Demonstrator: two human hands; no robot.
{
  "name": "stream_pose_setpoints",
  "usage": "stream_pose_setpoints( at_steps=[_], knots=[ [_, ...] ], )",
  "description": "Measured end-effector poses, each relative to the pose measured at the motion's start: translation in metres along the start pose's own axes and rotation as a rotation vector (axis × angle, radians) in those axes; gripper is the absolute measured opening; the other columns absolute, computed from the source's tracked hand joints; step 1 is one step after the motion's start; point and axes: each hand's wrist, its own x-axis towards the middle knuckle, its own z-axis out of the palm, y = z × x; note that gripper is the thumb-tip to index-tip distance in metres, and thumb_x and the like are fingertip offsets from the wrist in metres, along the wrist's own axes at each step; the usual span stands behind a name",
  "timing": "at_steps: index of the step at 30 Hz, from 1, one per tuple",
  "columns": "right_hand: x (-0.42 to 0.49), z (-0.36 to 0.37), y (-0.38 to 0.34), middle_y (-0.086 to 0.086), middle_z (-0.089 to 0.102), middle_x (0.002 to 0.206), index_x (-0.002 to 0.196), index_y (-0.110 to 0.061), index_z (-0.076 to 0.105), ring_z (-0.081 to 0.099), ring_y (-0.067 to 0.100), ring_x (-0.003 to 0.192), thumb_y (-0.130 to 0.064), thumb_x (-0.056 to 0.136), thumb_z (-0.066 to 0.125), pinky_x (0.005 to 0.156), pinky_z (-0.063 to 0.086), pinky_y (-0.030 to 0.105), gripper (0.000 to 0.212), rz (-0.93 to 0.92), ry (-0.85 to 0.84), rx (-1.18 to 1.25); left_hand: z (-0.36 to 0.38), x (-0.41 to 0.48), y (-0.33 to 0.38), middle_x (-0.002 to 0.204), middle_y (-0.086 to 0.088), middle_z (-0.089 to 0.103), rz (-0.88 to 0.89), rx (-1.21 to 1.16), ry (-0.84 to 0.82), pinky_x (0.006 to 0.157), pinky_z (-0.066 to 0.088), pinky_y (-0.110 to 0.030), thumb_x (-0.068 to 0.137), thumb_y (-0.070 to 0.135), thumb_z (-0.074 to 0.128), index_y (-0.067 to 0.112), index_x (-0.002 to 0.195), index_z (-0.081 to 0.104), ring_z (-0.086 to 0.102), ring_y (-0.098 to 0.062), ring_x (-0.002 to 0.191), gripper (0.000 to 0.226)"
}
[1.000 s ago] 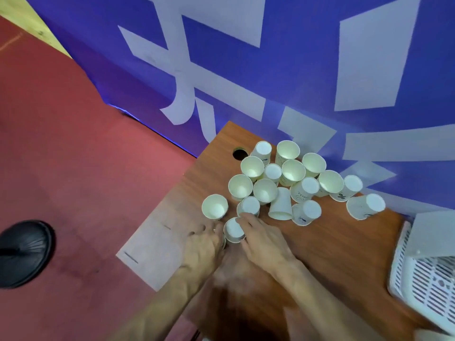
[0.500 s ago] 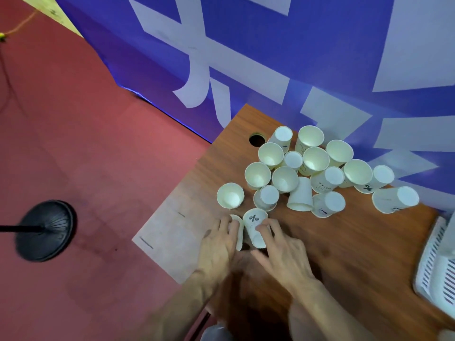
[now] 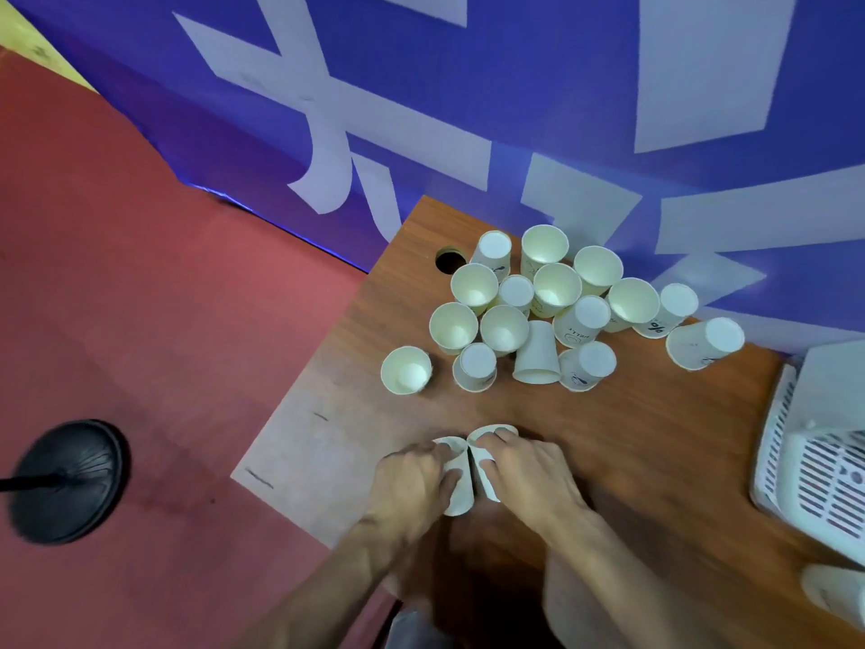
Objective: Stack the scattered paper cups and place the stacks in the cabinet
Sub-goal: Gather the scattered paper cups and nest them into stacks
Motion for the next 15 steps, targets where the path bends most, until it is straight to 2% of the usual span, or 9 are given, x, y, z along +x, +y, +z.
stream_pose_setpoints(
  at_steps=[5,8,10,12,15],
  knots=[
    [-0.056,-0.025,0.033,-0.013,0.065,0.125,0.127,-0.036,0.057,0.067,0.014,0.106,-0.037,0.101,0.044,0.078,0.046,0.032,0.029,0.219,0.147,0.051,-0.017,0.012,0.054,0.096,0.001,0.068,0.257,0.096,0.069,0.068,0.044,-0.032,0.095,0.043,0.044,0.023,0.097,0.062,0.065,-0.025,0.087,0.027],
    [-0.109,-0.035,0.064,-0.011,0.069,0.098,0.101,-0.033,0.065,0.07,0.015,0.086,-0.036,0.094,0.061,0.061,0.044,0.031,0.009,0.368,0.343,0.104,-0.023,0.023,0.105,0.075,0.002,0.064,0.474,0.139,0.142,0.057,0.049,-0.032,0.088,0.041,0.055,0.024,0.084,0.065,0.064,-0.025,0.068,0.02],
    [-0.146,-0.036,0.086,-0.009,0.068,0.085,0.09,-0.032,0.065,0.07,0.018,0.073,-0.035,0.089,0.068,0.052,0.044,0.031,0.005,0.463,0.473,0.094,-0.027,0.02,0.147,0.07,0.005,0.06,0.582,0.14,0.193,0.051,0.048,-0.029,0.084,0.041,0.061,0.025,0.079,0.065,0.061,-0.021,0.062,0.017],
    [-0.185,-0.036,0.107,-0.009,0.069,0.084,0.091,-0.031,0.067,0.069,0.021,0.069,-0.031,0.088,0.069,0.048,0.047,0.032,0.003,0.501,0.584,0.12,-0.029,0.01,0.189,0.069,0.006,0.059,0.684,0.143,0.273,0.053,0.042,-0.027,0.084,0.04,0.061,0.025,0.076,0.065,0.059,-0.018,0.062,0.017],
    [-0.246,-0.037,0.139,-0.008,0.069,0.087,0.097,-0.026,0.07,0.069,0.022,0.074,-0.026,0.089,0.067,0.052,0.053,0.036,0.009,0.517,0.735,0.175,-0.026,-0.009,0.251,0.068,0.006,0.058,0.781,0.136,0.358,0.055,0.038,-0.027,0.086,0.039,0.06,0.026,0.073,0.062,0.058,-0.017,0.062,0.019]
  ],
)
